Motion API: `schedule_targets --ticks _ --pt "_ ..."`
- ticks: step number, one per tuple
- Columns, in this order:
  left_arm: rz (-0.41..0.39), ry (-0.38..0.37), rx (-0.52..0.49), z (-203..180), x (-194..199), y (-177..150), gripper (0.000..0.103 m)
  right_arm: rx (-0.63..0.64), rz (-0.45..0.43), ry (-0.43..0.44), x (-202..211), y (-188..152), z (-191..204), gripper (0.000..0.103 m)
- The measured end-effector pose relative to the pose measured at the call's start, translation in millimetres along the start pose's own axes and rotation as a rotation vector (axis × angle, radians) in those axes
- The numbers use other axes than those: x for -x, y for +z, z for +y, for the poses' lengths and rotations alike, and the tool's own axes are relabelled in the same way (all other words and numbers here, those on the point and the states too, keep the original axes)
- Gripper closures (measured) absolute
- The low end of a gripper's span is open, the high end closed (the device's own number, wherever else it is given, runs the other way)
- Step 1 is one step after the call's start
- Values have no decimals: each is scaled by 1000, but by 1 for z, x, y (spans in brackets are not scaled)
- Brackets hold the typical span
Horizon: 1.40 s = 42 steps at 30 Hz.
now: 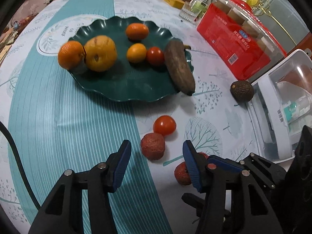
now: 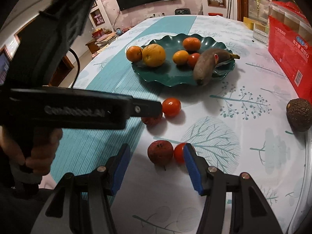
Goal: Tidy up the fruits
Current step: 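Withdraw both open tools from the plate, then grasp a wrinkled red fruit with the left tool while the right tool grasps another, then carry both wrinkled red fruits onto the green plate and open both tools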
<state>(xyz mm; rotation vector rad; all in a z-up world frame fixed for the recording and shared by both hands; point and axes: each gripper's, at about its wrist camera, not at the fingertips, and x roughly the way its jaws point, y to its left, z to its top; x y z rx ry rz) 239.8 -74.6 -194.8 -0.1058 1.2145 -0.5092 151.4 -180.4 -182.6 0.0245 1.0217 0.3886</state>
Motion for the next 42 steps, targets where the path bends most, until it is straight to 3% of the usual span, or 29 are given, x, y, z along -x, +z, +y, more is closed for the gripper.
schedule_targets --ticks 6,11,20,27,31,37,42 --pt "10 -24 2 2 -11 -1 69 26 -9 6 -2 0 3 51" --pt "15 -33 13 7 -17 1 75 64 0 2 -5 3 10 54" --pt "7 -43 36 17 -15 4 77 171 39 -53 -13 10 25 55" --pt "-23 -29 72 35 3 6 77 210 95 -111 -18 9 36 65" --pt "-43 -18 89 44 15 7 77 233 160 -199 -26 3 41 67" --pt "-68 -9 92 53 33 6 77 196 209 -233 -27 -5 40 88" --pt "-77 -6 85 56 44 5 77 177 227 -233 -30 -7 43 93"
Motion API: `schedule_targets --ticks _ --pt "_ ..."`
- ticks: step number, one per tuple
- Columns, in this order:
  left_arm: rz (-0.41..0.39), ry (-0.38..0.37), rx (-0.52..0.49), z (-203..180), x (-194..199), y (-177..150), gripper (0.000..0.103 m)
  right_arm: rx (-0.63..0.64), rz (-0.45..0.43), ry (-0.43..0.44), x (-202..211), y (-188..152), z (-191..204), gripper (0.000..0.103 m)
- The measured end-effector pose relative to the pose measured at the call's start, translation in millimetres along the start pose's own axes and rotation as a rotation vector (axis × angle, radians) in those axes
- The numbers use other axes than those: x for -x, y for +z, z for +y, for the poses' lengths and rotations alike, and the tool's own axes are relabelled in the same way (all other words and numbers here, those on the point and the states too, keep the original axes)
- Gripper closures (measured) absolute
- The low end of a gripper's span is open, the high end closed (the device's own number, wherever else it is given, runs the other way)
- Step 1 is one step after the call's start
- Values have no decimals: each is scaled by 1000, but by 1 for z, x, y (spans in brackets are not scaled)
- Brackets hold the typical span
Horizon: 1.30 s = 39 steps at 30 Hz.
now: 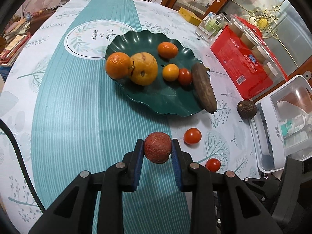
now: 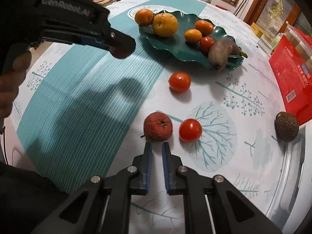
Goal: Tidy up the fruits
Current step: 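Carry both wrinkled red fruits onto the green plate and open both tools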
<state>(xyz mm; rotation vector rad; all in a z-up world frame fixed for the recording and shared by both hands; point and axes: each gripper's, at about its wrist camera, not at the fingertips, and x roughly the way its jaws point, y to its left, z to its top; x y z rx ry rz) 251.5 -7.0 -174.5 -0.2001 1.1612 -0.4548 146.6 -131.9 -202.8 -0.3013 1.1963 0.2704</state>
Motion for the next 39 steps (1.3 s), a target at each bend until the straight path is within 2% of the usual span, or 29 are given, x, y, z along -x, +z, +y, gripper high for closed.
schedule_targets --ticks 4,14,19,21,32,39 --pt "-5 0 -2 2 6 -1 77 -16 -14 14 3 0 3 92" --pt "-10 -10 -26 8 14 0 77 -55 -17 -20 -8 9 5 89" --pt "-13 -17 -29 14 16 0 77 -96 -50 -29 -12 19 1 74" --pt "-14 -19 -30 16 16 0 77 -110 -60 -23 -15 23 -1 71" --pt "-12 -17 -26 26 19 0 77 -109 -56 -44 -19 36 2 72" --pt "-23 -10 -10 25 20 2 77 -98 -48 -5 -11 41 2 73"
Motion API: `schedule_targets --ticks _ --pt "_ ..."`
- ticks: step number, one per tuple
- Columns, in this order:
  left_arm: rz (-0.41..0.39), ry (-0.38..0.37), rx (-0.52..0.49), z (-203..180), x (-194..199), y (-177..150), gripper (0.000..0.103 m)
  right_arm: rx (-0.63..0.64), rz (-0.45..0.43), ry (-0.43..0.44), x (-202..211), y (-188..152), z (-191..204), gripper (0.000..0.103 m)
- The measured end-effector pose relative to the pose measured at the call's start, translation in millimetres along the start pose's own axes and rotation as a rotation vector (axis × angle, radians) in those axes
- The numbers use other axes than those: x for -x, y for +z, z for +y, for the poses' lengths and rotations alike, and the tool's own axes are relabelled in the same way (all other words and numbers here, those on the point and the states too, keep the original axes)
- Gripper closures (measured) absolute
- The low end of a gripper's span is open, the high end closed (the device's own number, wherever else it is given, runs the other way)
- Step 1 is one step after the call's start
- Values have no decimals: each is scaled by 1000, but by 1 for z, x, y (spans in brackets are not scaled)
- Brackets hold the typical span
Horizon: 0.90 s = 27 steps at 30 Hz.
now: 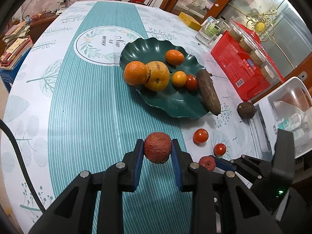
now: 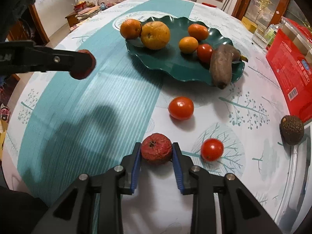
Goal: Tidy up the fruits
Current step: 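Carry both wrinkled red fruits onto the green plate and open both tools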
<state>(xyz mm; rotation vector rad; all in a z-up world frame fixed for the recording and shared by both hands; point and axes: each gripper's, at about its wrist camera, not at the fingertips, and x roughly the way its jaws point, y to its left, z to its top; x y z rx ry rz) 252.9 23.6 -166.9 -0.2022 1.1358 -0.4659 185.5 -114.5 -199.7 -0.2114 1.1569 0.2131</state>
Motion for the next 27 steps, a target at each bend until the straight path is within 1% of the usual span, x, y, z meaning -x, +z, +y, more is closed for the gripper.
schedule_targets --ticks 7,11,15,20,25,27 --pt "-23 37 32 -4 -3 12 77 58 -80 44 20 28 -8 73" --pt "-57 47 59 -6 -4 26 77 82 -140 55 30 52 -20 73" --pt "-97 55 84 -8 -7 40 77 95 -199 56 32 66 -30 73" --pt "-125 40 96 -15 -17 52 77 95 -250 42 25 72 -40 73" --pt "-113 16 92 -22 -35 57 77 67 -311 28 17 70 -51 72" --pt "-109 8 89 -24 -40 58 77 51 -320 29 12 71 -56 72"
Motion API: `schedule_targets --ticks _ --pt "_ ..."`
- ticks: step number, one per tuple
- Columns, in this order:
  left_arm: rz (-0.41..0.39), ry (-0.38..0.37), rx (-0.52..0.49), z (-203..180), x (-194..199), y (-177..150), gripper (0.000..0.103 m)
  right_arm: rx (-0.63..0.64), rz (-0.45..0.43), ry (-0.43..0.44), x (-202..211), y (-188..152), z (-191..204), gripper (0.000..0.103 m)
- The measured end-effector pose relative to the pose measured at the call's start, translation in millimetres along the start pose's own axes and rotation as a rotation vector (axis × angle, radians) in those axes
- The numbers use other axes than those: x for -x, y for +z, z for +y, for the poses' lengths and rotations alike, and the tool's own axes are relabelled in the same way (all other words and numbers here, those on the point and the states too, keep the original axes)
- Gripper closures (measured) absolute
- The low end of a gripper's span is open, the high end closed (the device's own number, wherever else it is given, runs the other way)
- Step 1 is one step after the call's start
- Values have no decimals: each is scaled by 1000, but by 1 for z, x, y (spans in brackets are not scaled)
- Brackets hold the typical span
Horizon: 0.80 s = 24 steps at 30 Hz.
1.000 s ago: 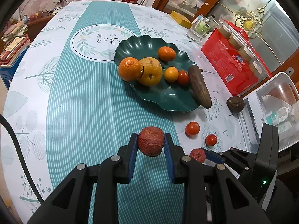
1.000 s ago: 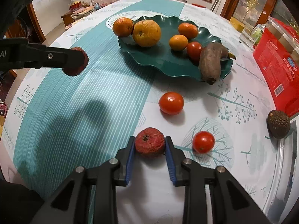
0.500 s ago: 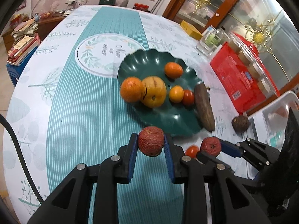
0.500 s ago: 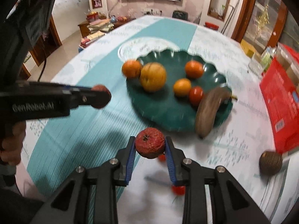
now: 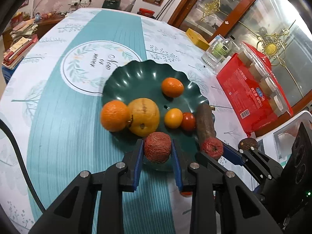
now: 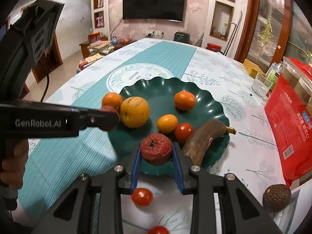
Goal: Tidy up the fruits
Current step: 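Carry both wrinkled red fruits onto the green plate and open both tools, then grasp a red tomato with the left tool while the right tool grasps another tomato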
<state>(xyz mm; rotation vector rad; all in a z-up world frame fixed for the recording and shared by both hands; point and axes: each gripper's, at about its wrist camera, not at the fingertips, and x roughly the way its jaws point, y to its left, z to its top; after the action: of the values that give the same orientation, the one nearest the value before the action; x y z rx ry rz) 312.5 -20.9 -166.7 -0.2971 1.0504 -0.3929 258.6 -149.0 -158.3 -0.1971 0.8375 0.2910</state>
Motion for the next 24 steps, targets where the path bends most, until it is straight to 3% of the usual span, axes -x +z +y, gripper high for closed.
schedule_targets --ticks 5,8,10,16,18,24 --pt "-9 11 -3 -1 -7 1 70 -15 10 2 -10 -3 -4 71" --pt "-2 9 15 3 -7 -3 65 -28 -1 -20 -8 -5 -5 64" --pt "3 15 14 4 -4 -7 64 -35 -8 -38 -4 -5 -6 53" --pt "41 28 -12 1 2 -22 61 -70 -28 -81 11 -9 -12 48" --pt "51 28 -27 -3 4 -27 55 -96 -33 -98 19 -12 -15 48" --pt "88 -8 -105 -26 10 -43 54 -169 -31 -133 42 -27 -21 45"
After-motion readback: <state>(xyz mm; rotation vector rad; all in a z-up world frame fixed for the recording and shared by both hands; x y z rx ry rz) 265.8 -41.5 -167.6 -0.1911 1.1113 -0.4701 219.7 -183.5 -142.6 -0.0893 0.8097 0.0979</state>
